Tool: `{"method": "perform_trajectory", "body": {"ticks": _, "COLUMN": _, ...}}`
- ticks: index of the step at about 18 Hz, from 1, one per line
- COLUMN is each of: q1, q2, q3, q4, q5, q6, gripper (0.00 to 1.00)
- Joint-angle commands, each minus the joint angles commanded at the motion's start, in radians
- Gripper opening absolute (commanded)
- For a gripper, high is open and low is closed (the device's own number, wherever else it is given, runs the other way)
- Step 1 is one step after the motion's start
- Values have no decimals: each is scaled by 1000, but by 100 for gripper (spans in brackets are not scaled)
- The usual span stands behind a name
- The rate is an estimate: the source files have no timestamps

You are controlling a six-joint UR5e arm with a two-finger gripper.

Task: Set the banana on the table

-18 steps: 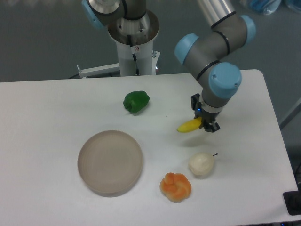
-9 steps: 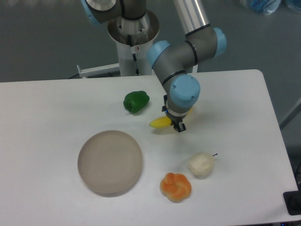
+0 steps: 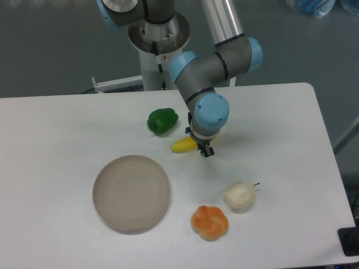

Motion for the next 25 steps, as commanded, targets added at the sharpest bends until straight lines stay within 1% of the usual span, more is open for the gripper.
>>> {"method": "perform_trajectory", "body": {"ticks": 2, "q1": 5, "q2": 5, "q3": 21, "q4": 8, "q5": 0, "q6": 0, "gripper": 100}}
{"method": "perform_trajectory", "body": {"ticks": 4, "q1": 21, "q2": 0, "q3": 90, "q4": 11, "q5": 0, "q6": 0, "gripper": 100}}
{"method": "perform_trajectory", "body": {"ticks": 6, "q1": 50, "q2": -21, "q3": 181, "q4": 6, "q5": 0, "q6": -9, "gripper": 100}}
{"method": "perform_trajectory", "body": {"ticks": 8, "q1": 78, "q2": -40, "q3": 230, "q4": 8, "q5": -9, "q6": -29, "gripper": 100}}
{"method": "perform_trajectory", "body": {"ticks": 10, "q1": 90, "q2": -92, "q3": 322, "q4": 5, "q5": -3, "q6": -29, "gripper": 100}}
{"method": "perform_trajectory", "body": {"ticks": 13, "q1": 92, "q2": -162, "q3": 438, "q4": 3, "q5": -12, "q6": -43, "gripper": 100}}
{"method": "perform_trajectory", "body": {"ticks": 17, "q1": 94, "q2": -236, "q3": 506, "q4": 3, "q5": -17, "q6": -49, "gripper": 100}}
{"method": "perform_trajectory", "body": {"ticks": 19, "q1": 100, "q2": -242, "q3": 511, "q4": 3, "q5": -35, "q6": -46, "gripper": 100}}
{"method": "perform_trajectory", "body": {"ticks": 21, "q1": 113, "q2": -244, "q3": 512, "q4": 3, "q5": -104, "q6": -48, "gripper": 100}}
{"method": "perform_trajectory", "body": {"ticks": 25, "q1": 118, "q2": -242, "q3": 509, "q4": -1, "q5": -94, "q6": -46, "gripper": 100}}
